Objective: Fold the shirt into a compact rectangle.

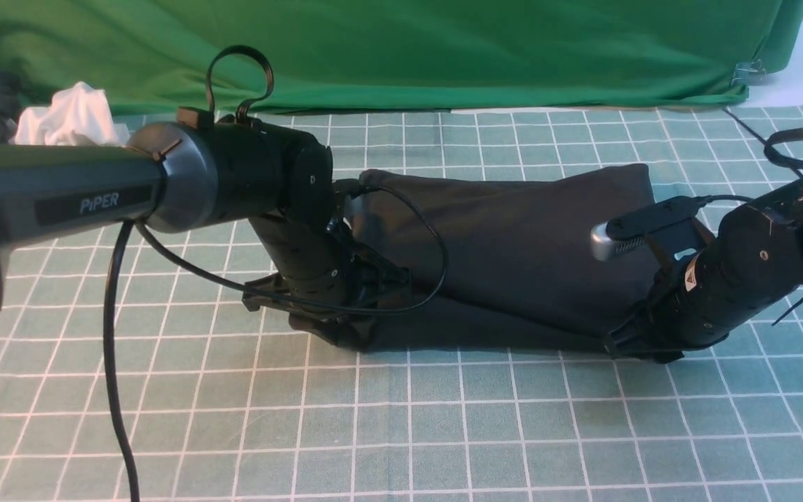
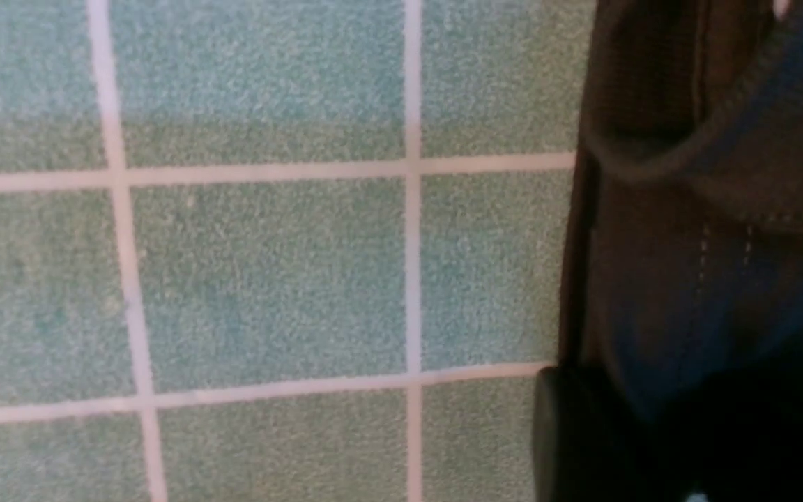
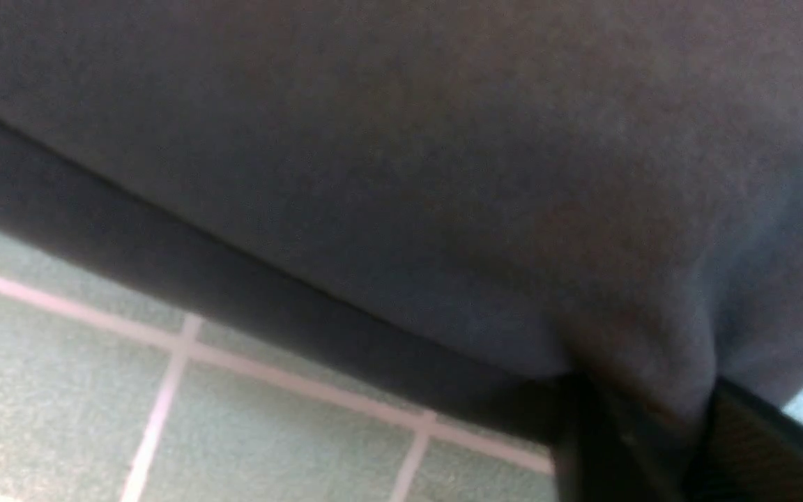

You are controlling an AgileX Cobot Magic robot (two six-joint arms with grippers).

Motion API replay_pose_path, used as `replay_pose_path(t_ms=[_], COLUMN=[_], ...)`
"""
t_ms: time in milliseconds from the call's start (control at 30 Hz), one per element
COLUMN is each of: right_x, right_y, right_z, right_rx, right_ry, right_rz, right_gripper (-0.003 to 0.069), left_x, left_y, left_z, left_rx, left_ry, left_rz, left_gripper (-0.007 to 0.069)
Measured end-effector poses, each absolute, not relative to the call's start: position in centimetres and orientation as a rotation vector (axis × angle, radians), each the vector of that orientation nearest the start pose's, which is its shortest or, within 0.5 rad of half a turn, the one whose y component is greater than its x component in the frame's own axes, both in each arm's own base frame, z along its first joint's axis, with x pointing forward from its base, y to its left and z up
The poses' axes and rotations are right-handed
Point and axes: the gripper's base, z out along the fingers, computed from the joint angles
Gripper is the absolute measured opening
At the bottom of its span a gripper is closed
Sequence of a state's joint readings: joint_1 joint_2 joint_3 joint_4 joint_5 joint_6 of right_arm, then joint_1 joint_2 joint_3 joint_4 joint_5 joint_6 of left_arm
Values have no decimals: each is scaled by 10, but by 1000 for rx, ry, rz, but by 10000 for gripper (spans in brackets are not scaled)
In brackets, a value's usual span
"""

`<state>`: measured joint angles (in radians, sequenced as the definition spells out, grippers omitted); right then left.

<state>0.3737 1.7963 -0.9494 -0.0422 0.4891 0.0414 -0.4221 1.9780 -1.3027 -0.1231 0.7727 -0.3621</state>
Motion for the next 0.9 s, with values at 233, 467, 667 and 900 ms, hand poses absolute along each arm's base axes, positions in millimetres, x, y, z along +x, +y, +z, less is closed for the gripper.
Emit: replay_pose_path(t_ms=[233, 467, 667, 900], right_x=[303, 293, 285, 284], right_y=[117, 114, 112, 112], right_z=[150, 156, 154, 154], right_rx=[-511, -516, -529, -523], right_ry=[2782, 2852, 2940, 2957], right_rz=[59, 45, 19, 24], right_gripper=[66, 64, 64, 64], left_x=[349, 337, 309, 295], left_y=[-168, -166, -164, -161], left_z=[158, 155, 157, 158], left_rx=[9, -3, -49, -100], left_ry=[2980, 3009, 3065, 3113], left_rz=[-291, -304, -353, -380], left_gripper=[36, 36, 36, 36])
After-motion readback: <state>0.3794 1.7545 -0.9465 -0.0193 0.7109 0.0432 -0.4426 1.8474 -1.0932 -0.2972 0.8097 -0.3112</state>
